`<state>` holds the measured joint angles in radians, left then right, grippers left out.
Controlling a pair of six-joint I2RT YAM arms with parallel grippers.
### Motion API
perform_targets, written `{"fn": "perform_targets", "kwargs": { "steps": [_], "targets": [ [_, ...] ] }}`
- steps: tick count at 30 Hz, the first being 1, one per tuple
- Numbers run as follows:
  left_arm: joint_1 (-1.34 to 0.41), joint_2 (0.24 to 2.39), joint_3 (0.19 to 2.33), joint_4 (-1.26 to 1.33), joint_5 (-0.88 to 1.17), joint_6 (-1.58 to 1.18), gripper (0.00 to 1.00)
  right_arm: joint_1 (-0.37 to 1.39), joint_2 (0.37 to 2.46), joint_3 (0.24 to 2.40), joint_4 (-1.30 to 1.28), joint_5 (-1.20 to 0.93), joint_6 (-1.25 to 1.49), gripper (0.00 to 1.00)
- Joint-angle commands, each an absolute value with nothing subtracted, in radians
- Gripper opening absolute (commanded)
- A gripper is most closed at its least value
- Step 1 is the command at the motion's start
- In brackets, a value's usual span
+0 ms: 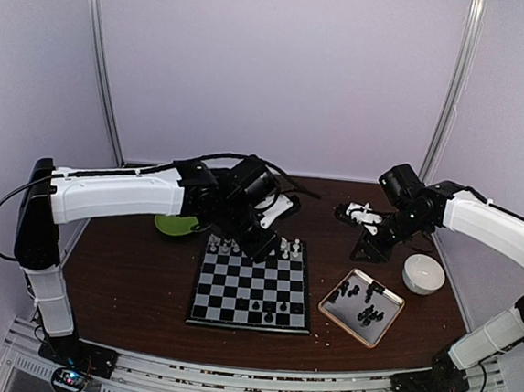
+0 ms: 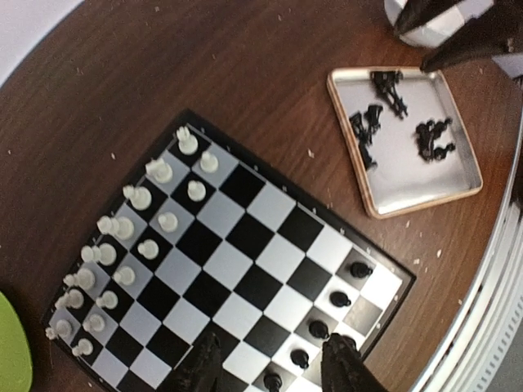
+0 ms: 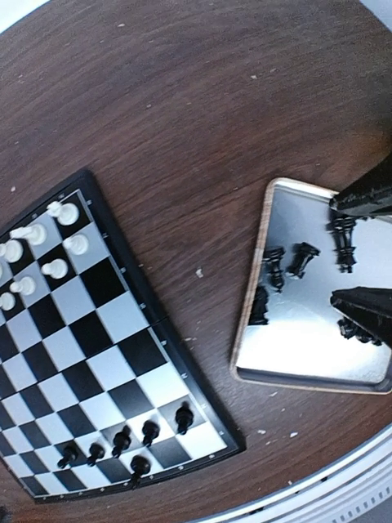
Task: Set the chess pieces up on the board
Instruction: Pick up the pawn from the storage box.
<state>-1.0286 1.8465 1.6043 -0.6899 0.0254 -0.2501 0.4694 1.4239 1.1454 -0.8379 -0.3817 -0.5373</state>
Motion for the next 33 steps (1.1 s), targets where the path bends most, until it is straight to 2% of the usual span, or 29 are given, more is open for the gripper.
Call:
{"fn": "perform_targets", "kwargs": {
  "steps": [1,8,15,19,23,26,33],
  "targets": [
    [-1.028,1.861,1.649,-0.469,-0.019,-0.303,0.43,0.445,1.352,1.09,-0.974,-0.194,-0.61,0.31],
    [-1.028,1.936,1.685,-0.388,0.03,-0.323,0.42,0.355,1.36,0.978,-1.013,-0.118,-0.652,0.27],
    [-1.029,1.935,1.649,-0.387,0.052,-0.331,0.42,0.348,1.425,0.952,-0.973,-0.073,-0.696,0.25],
    [-1.029,1.913,1.625,-0.387,0.041,-0.332,0.42,0.35,1.477,0.97,-1.047,-0.116,-0.766,0.25],
    [-1.029,1.903,1.609,-0.384,0.028,-0.338,0.42,0.352,1.452,0.962,-1.13,-0.209,-0.84,0.27],
    [-1.029,1.904,1.606,-0.382,0.026,-0.338,0.42,0.373,1.383,0.928,-1.162,-0.296,-0.882,0.35],
    [-1.029,1.904,1.611,-0.383,0.029,-0.333,0.42,0.448,1.368,0.837,-1.041,-0.172,-0.804,0.33]
  ]
}}
